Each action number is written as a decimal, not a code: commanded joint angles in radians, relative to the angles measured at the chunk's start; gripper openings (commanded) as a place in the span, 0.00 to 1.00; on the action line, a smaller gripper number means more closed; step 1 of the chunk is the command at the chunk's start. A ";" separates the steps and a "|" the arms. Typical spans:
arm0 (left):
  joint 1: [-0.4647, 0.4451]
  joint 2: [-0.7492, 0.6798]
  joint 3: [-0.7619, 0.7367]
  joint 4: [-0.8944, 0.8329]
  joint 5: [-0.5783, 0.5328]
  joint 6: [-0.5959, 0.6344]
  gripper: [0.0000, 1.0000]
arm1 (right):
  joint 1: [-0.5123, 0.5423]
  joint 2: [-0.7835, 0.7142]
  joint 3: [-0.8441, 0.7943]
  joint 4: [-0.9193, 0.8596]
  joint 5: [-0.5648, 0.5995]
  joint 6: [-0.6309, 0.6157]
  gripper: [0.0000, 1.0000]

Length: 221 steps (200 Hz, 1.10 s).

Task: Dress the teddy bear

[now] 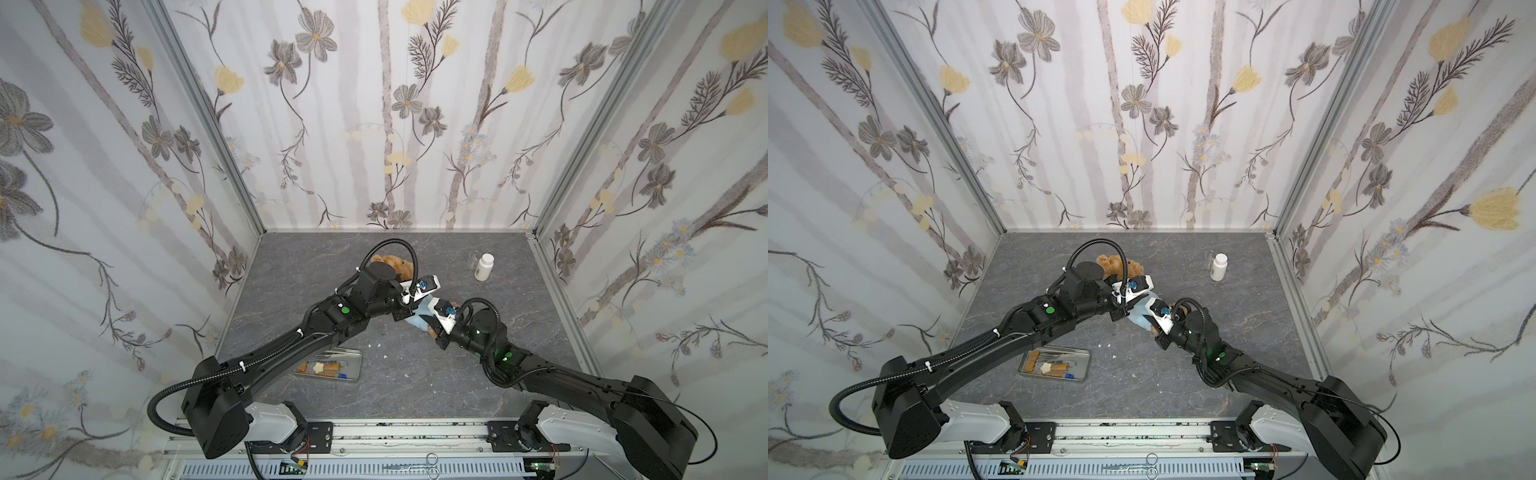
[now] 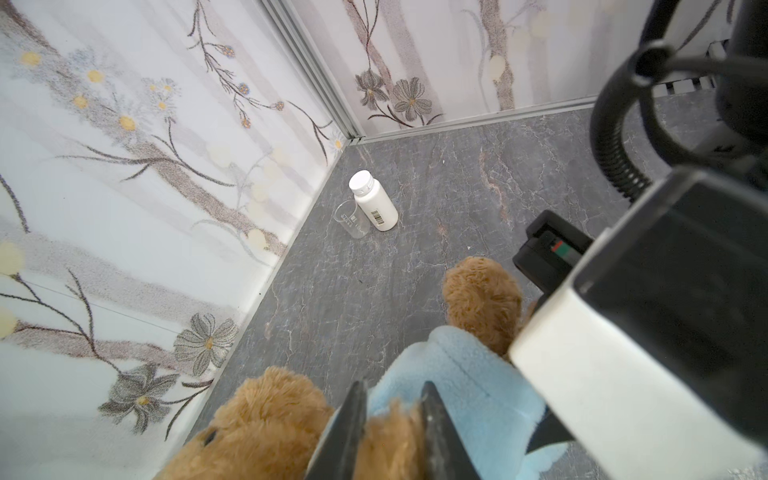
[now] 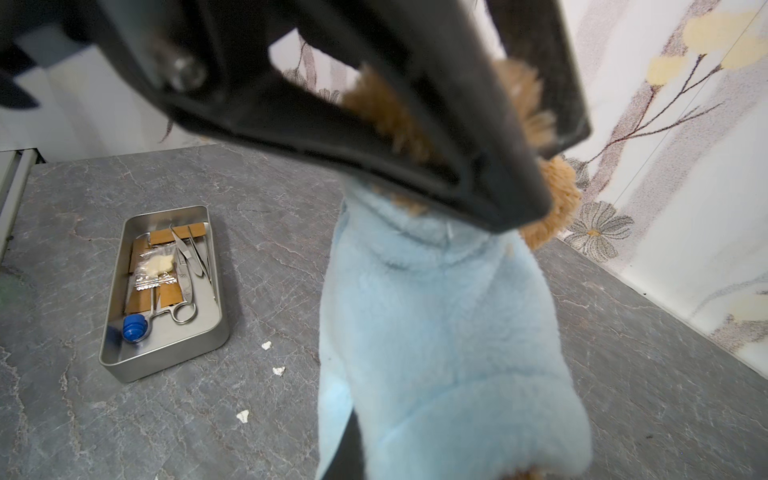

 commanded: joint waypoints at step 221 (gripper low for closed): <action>0.075 -0.099 -0.170 0.212 0.023 -0.579 0.00 | -0.016 -0.022 -0.065 0.070 0.082 0.036 0.73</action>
